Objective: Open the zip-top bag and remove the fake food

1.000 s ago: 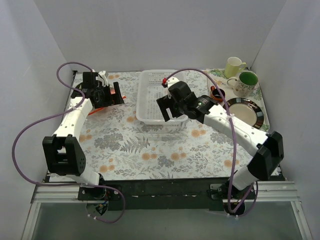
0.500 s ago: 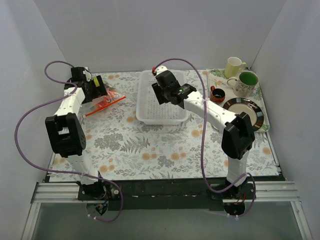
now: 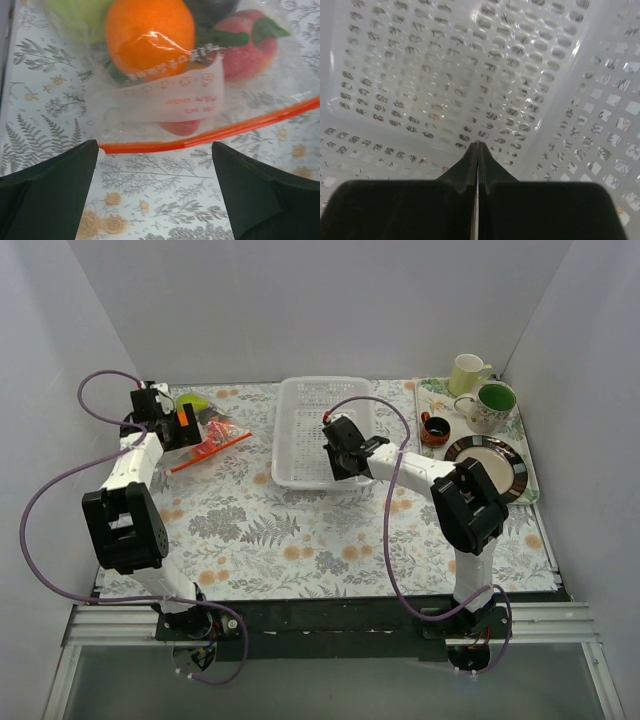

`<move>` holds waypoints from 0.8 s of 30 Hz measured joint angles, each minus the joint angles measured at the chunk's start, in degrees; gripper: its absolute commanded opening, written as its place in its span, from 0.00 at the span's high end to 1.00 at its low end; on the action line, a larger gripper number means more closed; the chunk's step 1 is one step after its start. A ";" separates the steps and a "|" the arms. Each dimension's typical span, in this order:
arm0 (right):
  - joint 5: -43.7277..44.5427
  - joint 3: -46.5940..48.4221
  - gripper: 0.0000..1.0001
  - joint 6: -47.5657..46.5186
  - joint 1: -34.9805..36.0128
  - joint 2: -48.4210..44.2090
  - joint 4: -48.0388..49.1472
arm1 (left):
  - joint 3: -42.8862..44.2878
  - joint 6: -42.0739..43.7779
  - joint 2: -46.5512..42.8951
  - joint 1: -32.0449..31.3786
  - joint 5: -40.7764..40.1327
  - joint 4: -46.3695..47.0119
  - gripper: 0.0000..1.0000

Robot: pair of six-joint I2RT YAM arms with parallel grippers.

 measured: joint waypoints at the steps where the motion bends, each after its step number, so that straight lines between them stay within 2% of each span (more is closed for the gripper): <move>1: -0.35 -1.77 0.99 0.70 0.09 -0.44 1.29 | -0.52 0.83 0.24 0.42 -0.48 0.66 0.02; 8: -1.31 -14.47 0.99 4.31 0.85 -6.62 3.58 | -13.20 8.63 -1.03 1.49 -2.29 8.13 0.02; 14: -1.66 -21.90 0.99 6.69 2.38 -14.82 3.19 | -22.73 17.97 -7.52 1.38 -0.94 14.05 0.02; 15: -1.75 -22.40 0.99 7.15 2.54 -15.98 3.19 | -23.54 19.41 -8.59 1.38 -0.96 15.50 0.05; 16: -1.84 -22.84 0.99 7.54 2.71 -17.22 3.04 | -24.20 20.74 -9.51 1.36 -1.18 17.09 0.16; 18: -2.14 -24.48 0.99 8.26 3.10 -20.11 3.19 | -25.51 23.32 -10.71 1.36 -1.86 20.48 0.25; 24: -3.52 -32.89 0.99 10.86 4.63 -30.77 3.19 | -30.62 31.10 -11.89 1.16 -2.78 31.76 0.27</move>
